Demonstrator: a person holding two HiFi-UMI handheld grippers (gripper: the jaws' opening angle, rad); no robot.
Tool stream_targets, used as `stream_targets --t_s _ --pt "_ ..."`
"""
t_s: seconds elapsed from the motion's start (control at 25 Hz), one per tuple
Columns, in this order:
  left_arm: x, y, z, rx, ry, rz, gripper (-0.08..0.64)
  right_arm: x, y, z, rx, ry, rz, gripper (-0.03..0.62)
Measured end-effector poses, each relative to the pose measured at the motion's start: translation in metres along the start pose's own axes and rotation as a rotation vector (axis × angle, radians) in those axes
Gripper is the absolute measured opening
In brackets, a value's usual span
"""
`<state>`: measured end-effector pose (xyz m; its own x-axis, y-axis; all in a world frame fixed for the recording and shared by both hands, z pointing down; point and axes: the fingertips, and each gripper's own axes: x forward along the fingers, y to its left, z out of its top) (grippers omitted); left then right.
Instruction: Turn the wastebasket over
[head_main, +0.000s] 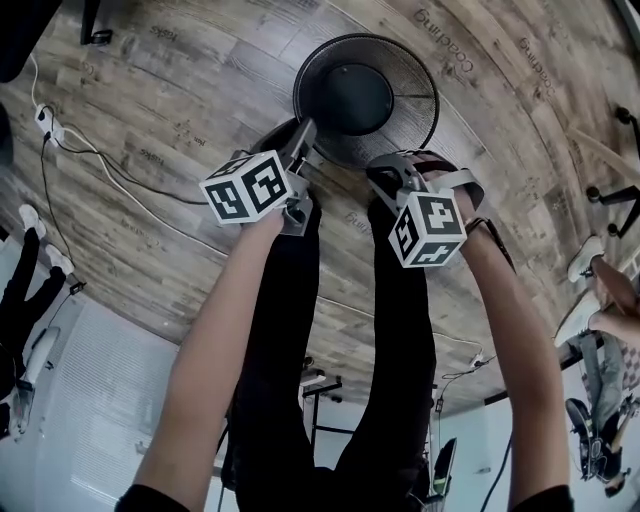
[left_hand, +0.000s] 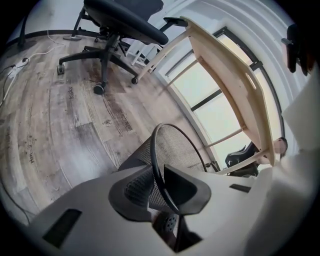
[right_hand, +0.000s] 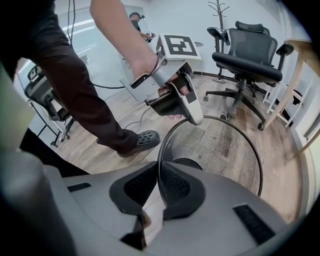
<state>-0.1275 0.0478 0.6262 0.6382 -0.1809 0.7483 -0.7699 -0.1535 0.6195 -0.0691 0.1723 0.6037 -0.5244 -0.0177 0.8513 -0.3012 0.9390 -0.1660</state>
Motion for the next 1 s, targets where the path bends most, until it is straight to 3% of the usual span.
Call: stream_targets --t_s 0.56,1.0 --pt "0.044 -0.012 0.021 0.03 -0.007 0.016 0.069 0.009 -0.044 -0.04 0.062 0.1 -0.068 0.057" --pt "0.045 -0.01 0.016 0.074 0.076 0.036 0.091 0.0 -0.043 -0.043 0.06 0.142 -0.099 0.061"
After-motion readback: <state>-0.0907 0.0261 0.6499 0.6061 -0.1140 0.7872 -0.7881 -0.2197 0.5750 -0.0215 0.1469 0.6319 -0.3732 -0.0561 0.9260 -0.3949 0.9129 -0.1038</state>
